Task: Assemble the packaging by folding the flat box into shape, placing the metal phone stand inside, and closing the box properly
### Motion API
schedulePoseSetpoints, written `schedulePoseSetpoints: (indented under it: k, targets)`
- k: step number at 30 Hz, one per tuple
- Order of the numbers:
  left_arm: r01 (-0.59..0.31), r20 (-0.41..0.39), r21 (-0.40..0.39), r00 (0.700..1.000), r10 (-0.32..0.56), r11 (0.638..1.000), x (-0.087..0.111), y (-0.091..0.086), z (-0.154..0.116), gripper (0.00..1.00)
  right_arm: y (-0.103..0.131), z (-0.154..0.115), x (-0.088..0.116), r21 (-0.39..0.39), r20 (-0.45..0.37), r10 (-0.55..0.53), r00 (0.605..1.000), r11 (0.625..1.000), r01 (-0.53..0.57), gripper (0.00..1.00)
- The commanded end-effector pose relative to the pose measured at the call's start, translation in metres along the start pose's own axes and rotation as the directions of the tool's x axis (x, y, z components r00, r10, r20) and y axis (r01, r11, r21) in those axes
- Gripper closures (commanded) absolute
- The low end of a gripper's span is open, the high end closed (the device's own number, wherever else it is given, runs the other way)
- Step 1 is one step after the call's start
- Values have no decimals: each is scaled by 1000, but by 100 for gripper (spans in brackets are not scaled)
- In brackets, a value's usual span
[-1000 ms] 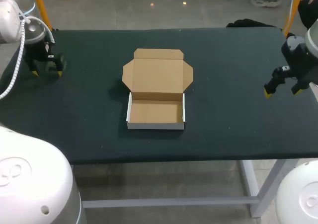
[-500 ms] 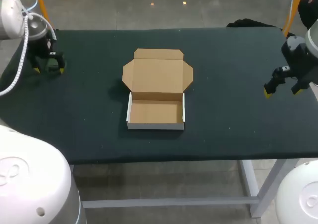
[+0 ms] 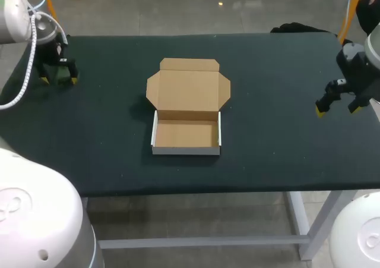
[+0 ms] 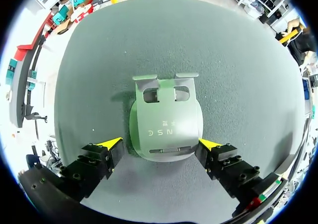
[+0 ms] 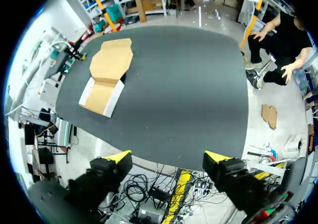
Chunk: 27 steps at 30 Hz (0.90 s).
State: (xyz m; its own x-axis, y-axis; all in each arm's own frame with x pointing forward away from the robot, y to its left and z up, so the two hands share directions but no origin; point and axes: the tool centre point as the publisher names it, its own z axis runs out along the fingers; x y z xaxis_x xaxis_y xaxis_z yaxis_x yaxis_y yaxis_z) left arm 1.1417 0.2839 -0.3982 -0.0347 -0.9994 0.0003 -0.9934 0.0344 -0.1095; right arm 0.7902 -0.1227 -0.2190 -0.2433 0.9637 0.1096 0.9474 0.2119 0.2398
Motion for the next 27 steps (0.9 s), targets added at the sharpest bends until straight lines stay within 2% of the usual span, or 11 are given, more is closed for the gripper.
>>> schedulePoseSetpoints:
  k: [1,27]
  targets:
    - [0,-1,-13,1000,0,1000,-1,-6,3,0,-1,-1,0,3,2,0,1000,1000,0,0]
    - [-8,3,-11,1000,8,1000,-3,-18,4,0,-1,-1,0,3,2,0,1000,1000,0,0]
